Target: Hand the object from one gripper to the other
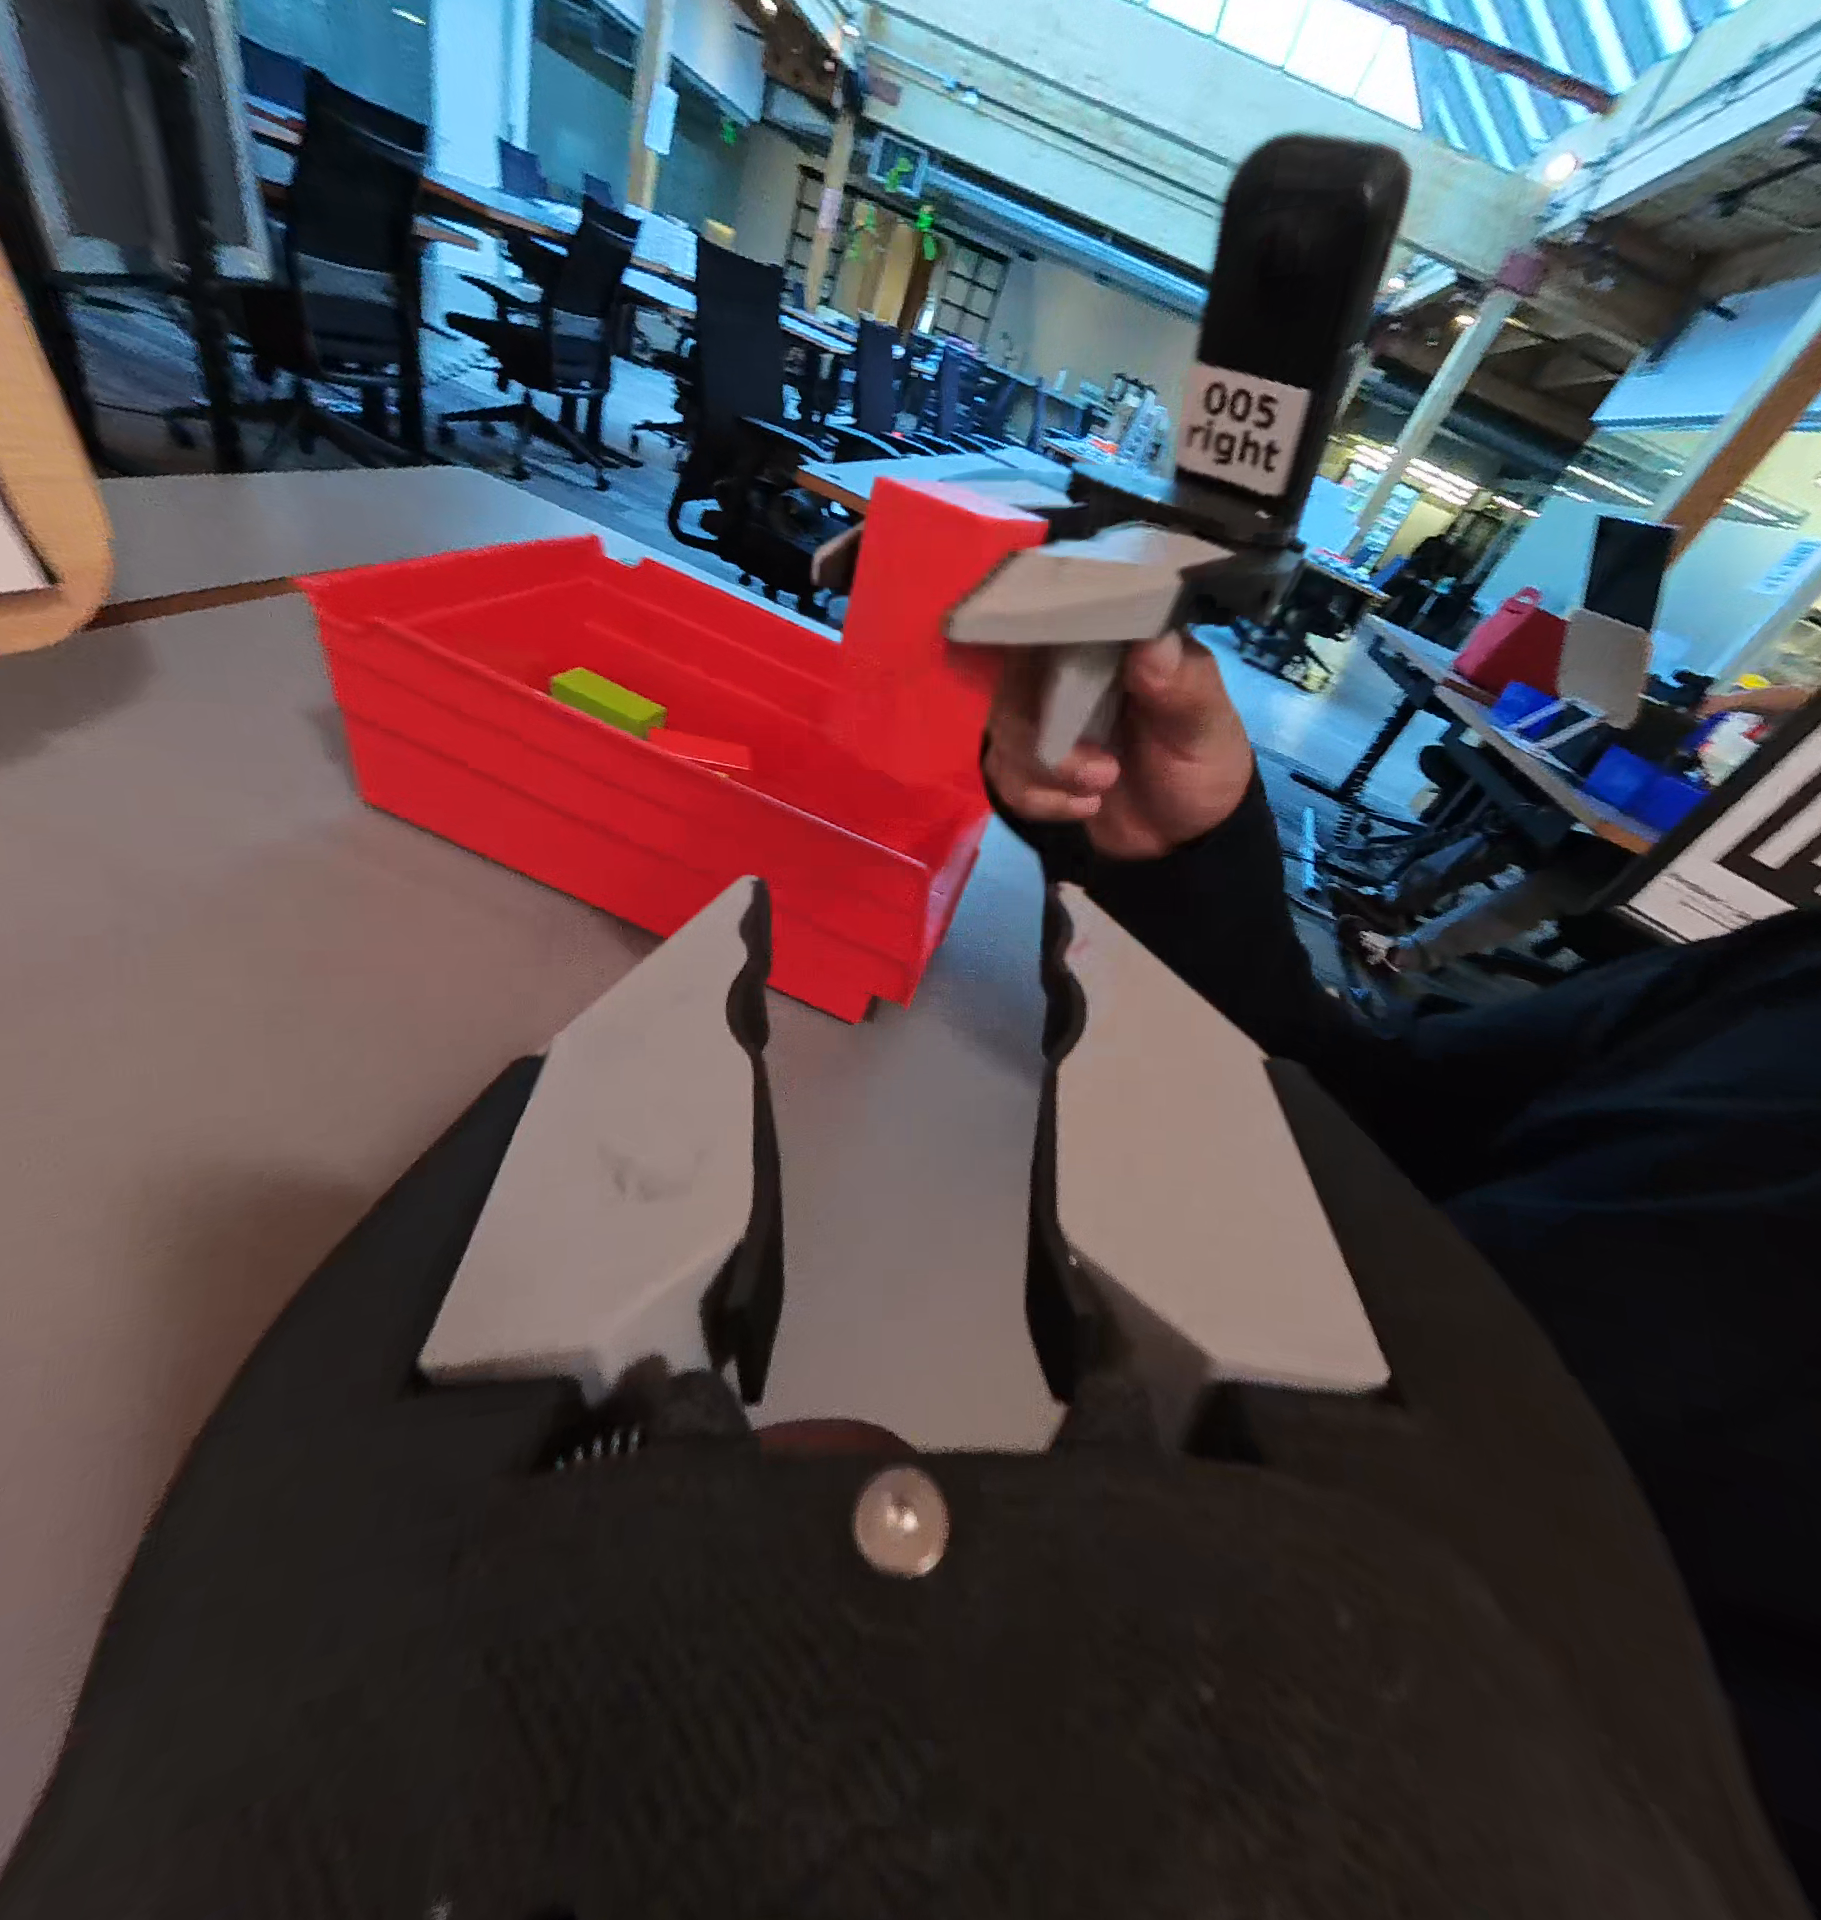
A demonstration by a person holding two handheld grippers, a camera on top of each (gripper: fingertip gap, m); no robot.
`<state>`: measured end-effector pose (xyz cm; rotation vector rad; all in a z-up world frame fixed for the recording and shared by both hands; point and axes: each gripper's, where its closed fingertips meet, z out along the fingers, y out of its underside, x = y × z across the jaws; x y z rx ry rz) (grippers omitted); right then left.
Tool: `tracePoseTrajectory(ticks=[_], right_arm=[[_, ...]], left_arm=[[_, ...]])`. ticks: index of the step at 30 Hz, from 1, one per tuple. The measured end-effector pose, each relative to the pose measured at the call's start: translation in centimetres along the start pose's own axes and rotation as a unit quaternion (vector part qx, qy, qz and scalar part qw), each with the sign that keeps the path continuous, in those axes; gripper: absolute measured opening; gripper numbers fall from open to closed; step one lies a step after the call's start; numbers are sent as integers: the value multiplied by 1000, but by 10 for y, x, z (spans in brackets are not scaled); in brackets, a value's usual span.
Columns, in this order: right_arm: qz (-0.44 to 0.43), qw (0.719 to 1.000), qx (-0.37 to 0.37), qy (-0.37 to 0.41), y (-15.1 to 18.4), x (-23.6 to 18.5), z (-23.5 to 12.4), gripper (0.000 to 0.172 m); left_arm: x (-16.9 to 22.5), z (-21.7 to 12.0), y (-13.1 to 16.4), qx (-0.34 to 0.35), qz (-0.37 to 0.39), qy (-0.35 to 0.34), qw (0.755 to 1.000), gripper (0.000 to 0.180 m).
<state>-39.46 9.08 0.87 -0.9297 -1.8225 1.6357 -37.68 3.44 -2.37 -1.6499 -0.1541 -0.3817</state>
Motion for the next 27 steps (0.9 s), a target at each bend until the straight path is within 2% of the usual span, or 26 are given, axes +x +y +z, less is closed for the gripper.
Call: tracePoseTrajectory(ticks=[3,7,10,12,15,20,27], right_arm=[[-14,984,-84,156,26,80,-39,32],[15,948,-217,232,72,146,-77,32],[3,915,-298,271,97,173,-93,32],[10,900,-337,276,111,181,-95,32],[40,894,-373,247,130,178,-78,32],[62,856,-451,246,171,184,-53,32],[103,839,-478,239,199,191,-43,32]], left_arm=[[-11,-13,-8,14,3,-32,999,45],[-13,-19,-11,18,1,-33,999,45],[-14,-21,-12,14,9,-40,999,45],[-16,-24,-12,13,18,-52,998,45],[-15,-27,-15,17,21,-53,998,44],[-12,-30,-16,12,29,-55,998,44],[-15,-38,-16,2,49,-74,996,45]])
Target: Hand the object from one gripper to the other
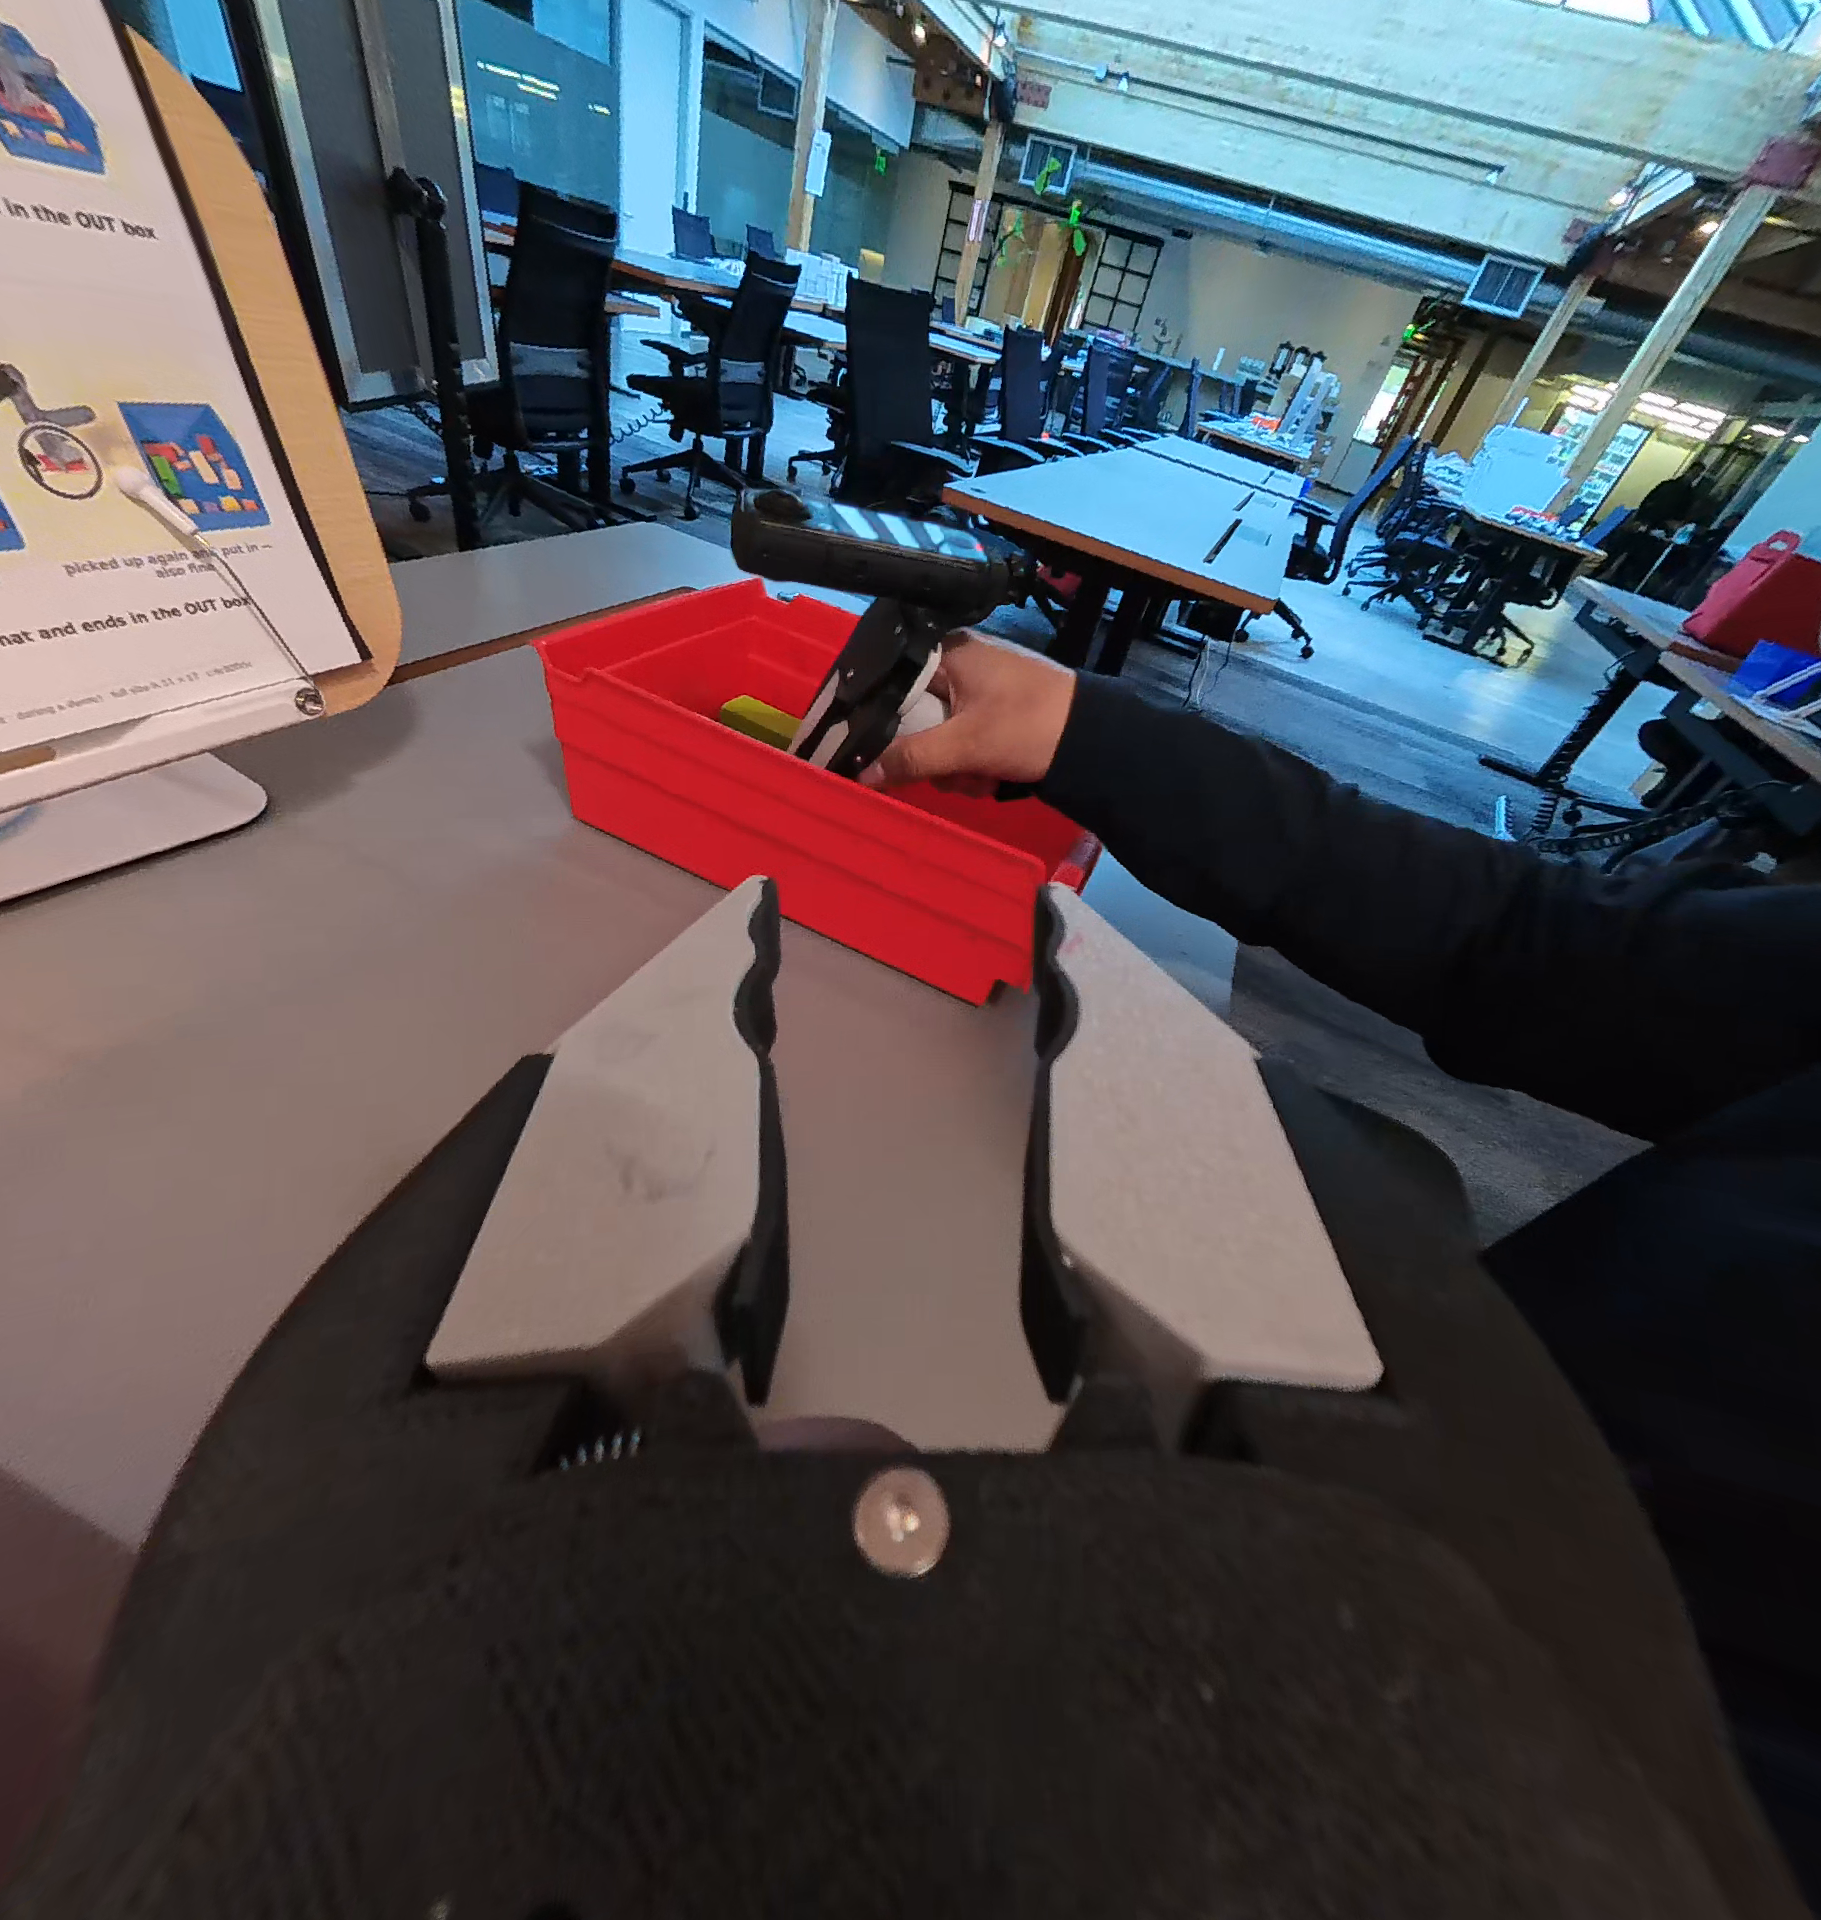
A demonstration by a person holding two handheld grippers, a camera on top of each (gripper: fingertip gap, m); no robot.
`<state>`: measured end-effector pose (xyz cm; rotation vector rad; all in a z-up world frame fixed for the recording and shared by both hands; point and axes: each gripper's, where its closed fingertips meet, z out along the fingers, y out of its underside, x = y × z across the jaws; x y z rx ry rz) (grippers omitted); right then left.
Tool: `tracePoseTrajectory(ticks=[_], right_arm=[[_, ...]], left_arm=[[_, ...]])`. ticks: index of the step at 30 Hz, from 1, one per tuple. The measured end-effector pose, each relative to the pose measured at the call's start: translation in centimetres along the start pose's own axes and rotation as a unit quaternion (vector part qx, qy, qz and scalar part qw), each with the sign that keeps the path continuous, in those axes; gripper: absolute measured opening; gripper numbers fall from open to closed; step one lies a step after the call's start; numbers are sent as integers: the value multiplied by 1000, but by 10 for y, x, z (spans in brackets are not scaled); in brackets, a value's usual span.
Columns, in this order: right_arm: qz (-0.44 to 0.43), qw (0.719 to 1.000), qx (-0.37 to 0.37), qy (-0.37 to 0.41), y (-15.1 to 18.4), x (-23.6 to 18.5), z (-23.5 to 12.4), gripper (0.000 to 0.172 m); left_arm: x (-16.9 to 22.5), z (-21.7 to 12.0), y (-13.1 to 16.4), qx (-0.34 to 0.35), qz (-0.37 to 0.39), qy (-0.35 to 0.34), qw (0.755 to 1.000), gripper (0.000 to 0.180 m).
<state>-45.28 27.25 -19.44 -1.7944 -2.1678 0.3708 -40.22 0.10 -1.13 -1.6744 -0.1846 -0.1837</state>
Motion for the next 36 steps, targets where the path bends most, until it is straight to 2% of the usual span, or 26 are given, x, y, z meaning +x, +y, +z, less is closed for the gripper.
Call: tracePoseTrajectory(ticks=[5,9,11,14,16,17,19,22,24,27,31,33,36], right_arm=[[5,1000,-13,-2,2,3,10,32],[13,1000,18,-13,-5,-2,3,33],[10,999,43,-9,-10,-4,-9,39],[15,996,88,-16,-18,-11,-35,46],[21,989,145,-25,-30,-19,-64,46],[21,983,179,-28,-37,-25,-82,40],[12,968,249,-41,-53,-44,-117,47],[-18,951,308,-8,-68,-64,-153,48],[-48,939,338,-45,-78,-97,-167,49],[-94,920,366,-104,-87,-143,-177,49],[-111,899,402,-130,-88,-163,-182,47],[-113,890,408,-166,-79,-171,-181,46],[-105,882,397,-231,-66,-177,-183,48]], left_arm=[[-1,0,1,-1,-13,10,1000,45],[-3,0,4,-11,-2,1,1000,45],[-4,-2,3,-11,1,-5,1000,45],[-8,-6,2,-8,0,-11,1000,46],[-12,-10,-1,-4,1,-19,1000,46],[-14,-12,-2,0,1,-24,1000,46],[-18,-16,-6,8,-1,-32,999,46],[-22,-20,-6,9,-4,-40,999,46],[-27,-24,-6,5,2,-55,998,46],[-43,-39,-8,2,20,-97,995,47],[-81,-85,-4,-25,29,-189,981,47],[-110,-120,6,-49,16,-263,964,47],[-156,-176,34,-101,-22,-379,920,48]])
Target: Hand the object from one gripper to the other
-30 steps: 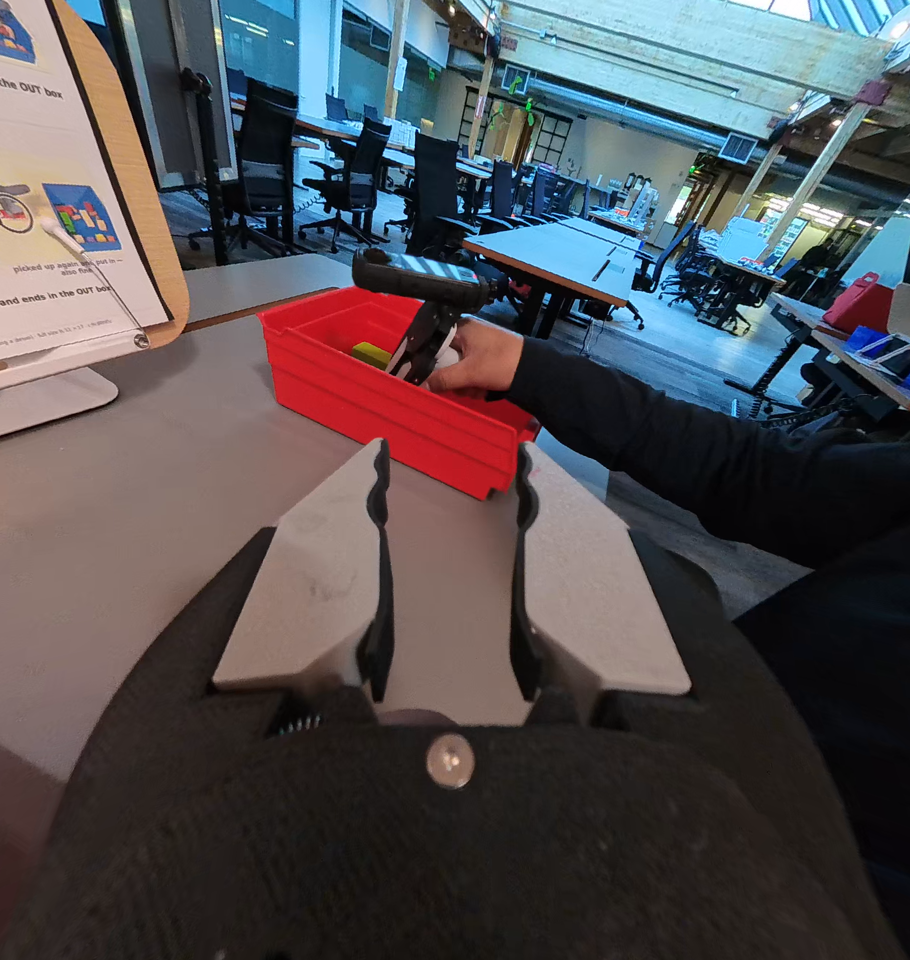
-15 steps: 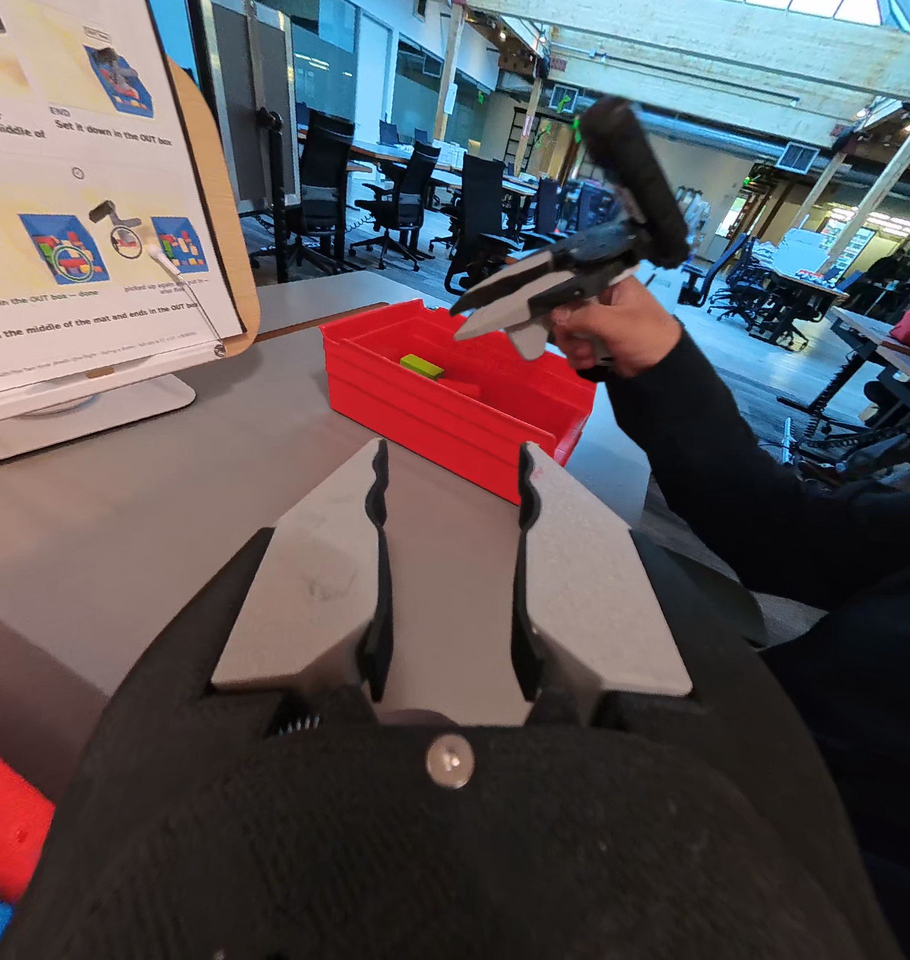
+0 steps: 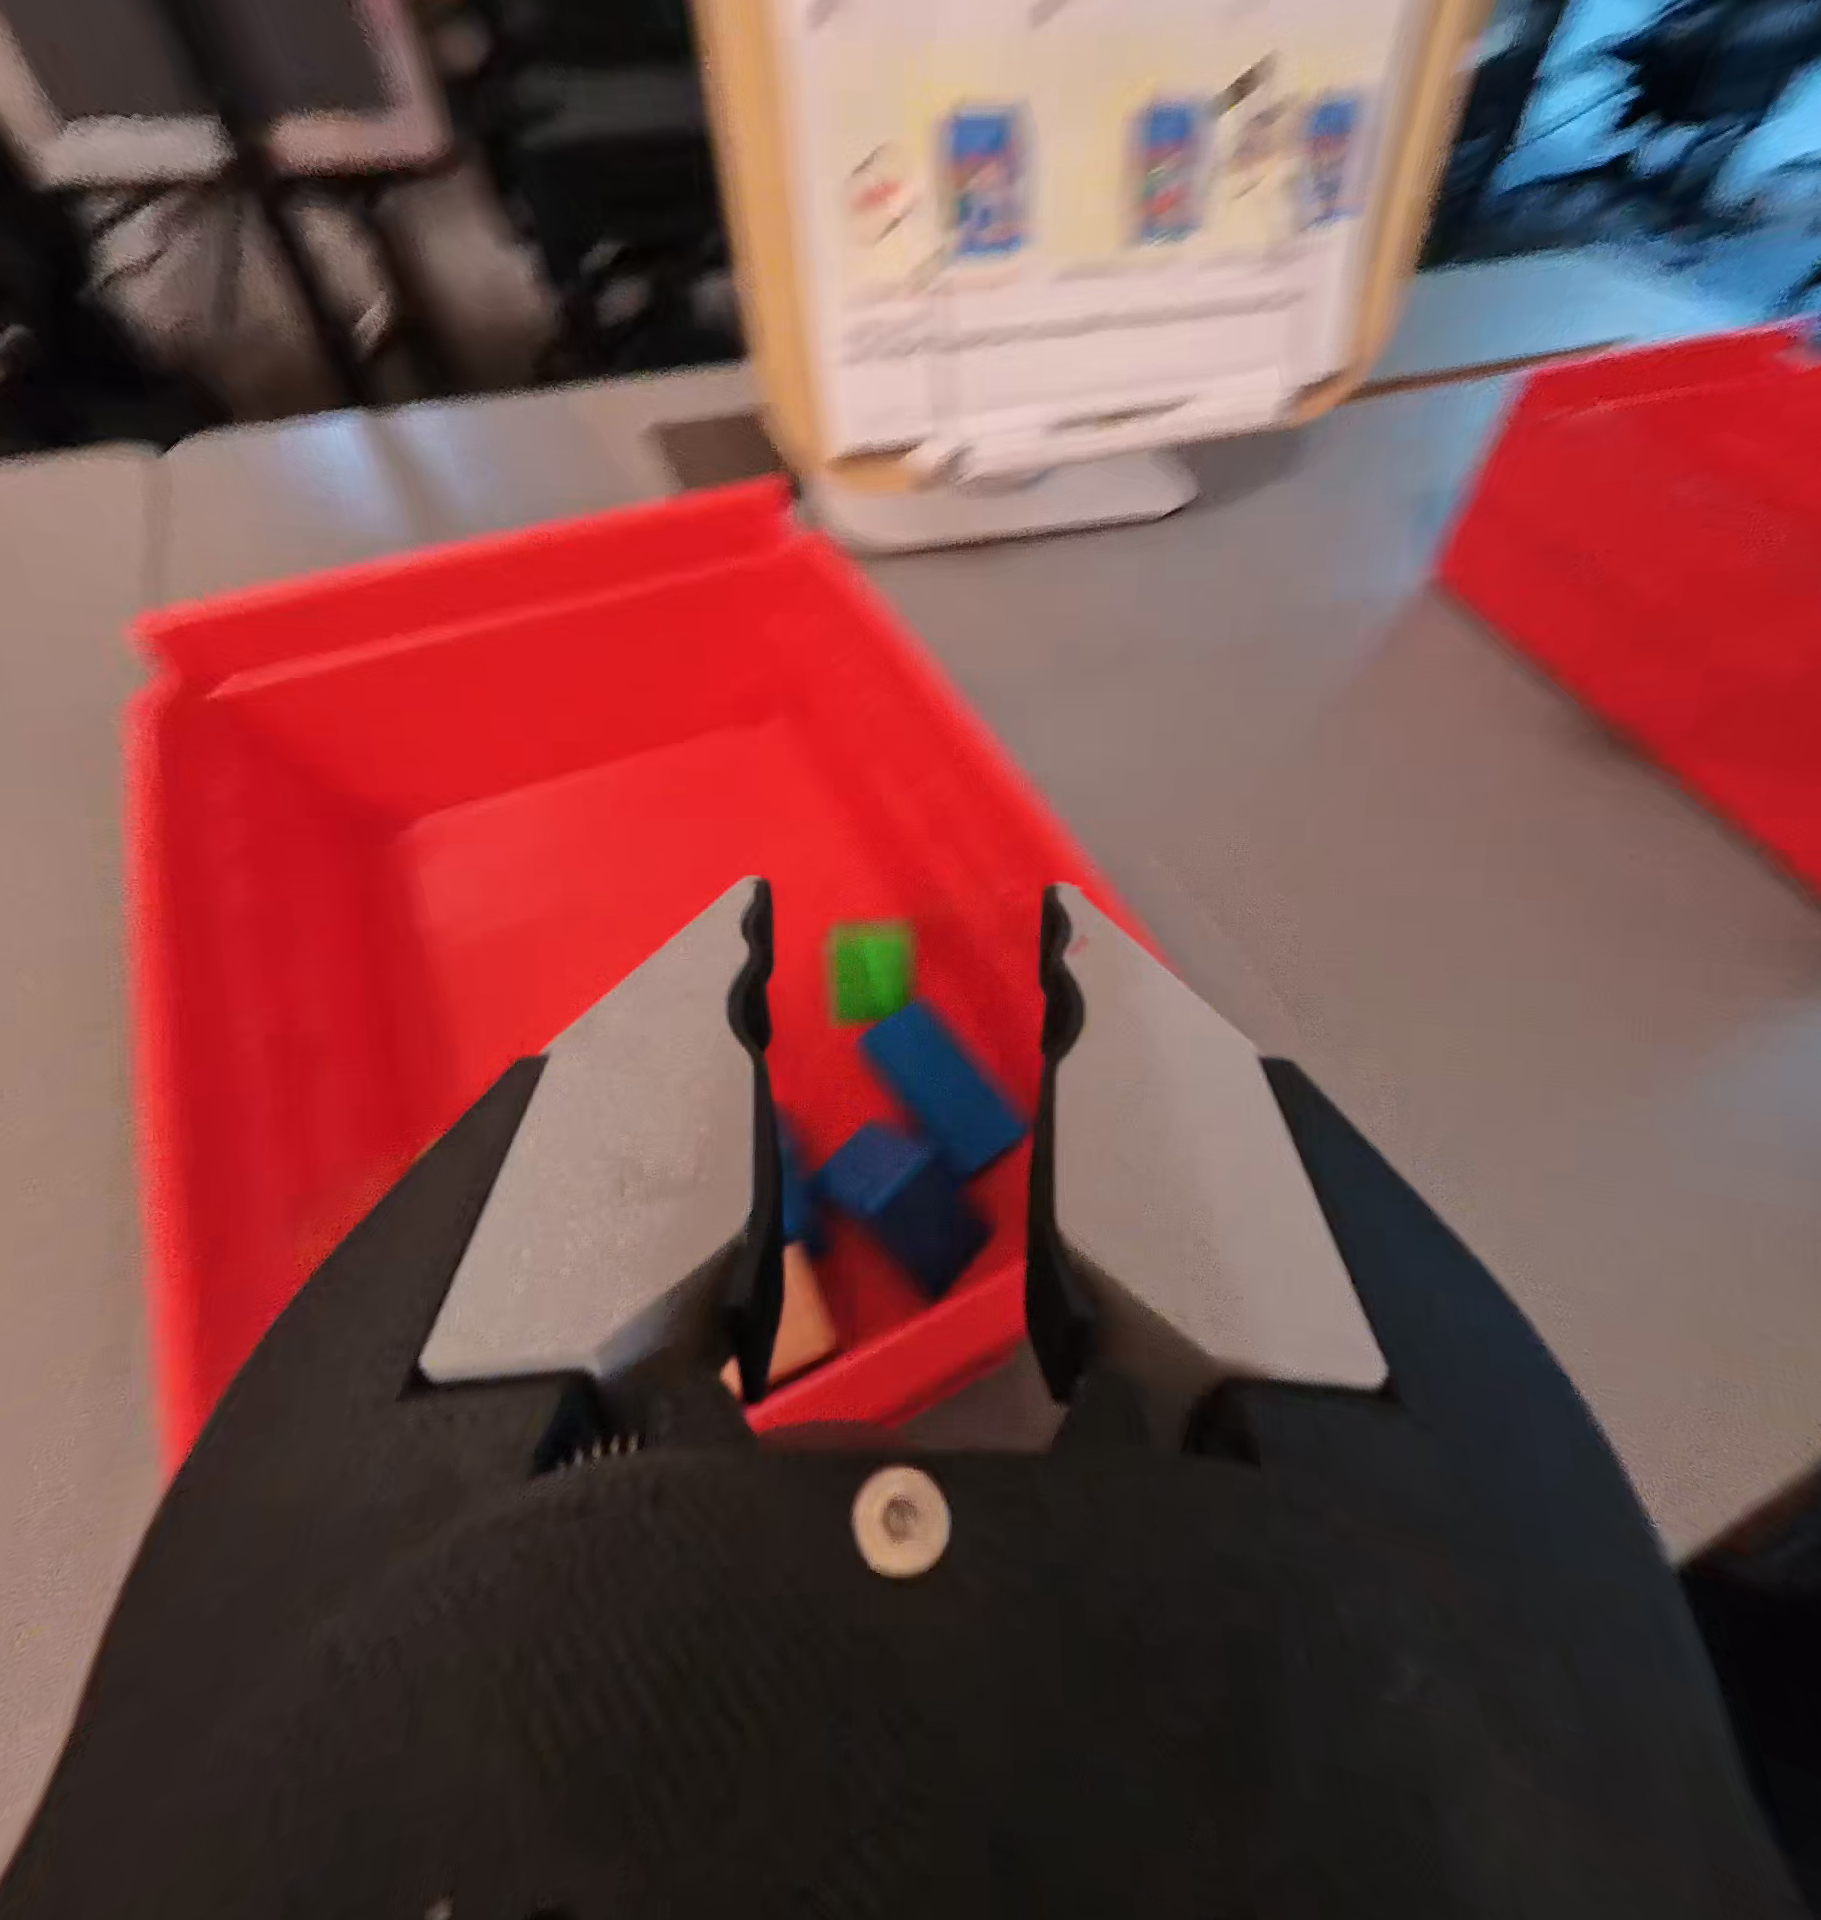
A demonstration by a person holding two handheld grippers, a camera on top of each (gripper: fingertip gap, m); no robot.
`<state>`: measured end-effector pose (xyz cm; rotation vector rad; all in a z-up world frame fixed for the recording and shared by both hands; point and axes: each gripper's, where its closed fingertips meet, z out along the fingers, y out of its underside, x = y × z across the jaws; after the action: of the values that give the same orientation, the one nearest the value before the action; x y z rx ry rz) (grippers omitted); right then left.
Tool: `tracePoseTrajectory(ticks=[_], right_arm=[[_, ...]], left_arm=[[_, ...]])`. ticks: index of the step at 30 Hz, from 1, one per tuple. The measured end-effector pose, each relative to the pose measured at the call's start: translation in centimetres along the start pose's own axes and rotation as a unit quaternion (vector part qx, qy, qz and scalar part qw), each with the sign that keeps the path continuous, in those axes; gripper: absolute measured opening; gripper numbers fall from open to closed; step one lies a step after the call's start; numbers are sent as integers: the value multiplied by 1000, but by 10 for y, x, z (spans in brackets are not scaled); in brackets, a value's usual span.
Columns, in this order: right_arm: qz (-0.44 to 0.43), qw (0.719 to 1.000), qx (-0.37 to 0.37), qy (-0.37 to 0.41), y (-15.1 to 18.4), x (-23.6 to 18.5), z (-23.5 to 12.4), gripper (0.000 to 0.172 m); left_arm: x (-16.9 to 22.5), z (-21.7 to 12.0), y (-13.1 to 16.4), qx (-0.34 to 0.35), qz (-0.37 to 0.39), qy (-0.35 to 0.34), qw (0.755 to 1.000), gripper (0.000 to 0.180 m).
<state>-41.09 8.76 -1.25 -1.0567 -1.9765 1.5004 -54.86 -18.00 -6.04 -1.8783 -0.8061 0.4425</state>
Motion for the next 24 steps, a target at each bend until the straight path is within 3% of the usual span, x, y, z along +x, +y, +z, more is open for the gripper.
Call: tracePoseTrajectory(ticks=[4,8,15,21,24], right_arm=[[-24,999,25,24,-11,5,-26,50],[-27,999,30,19,-10,7,-38,50],[-35,999,35,19,-11,10,-47,51],[-34,998,58,-4,-18,3,-60,50],[-28,998,63,5,-19,9,-65,50]], left_arm=[[-59,4,49,-105,-34,-88,990,47],[-54,31,69,-144,-79,-18,986,43],[-62,76,77,-248,-40,4,968,38],[-54,93,102,-347,-31,35,937,43],[-54,93,110,-365,-3,25,931,24]])
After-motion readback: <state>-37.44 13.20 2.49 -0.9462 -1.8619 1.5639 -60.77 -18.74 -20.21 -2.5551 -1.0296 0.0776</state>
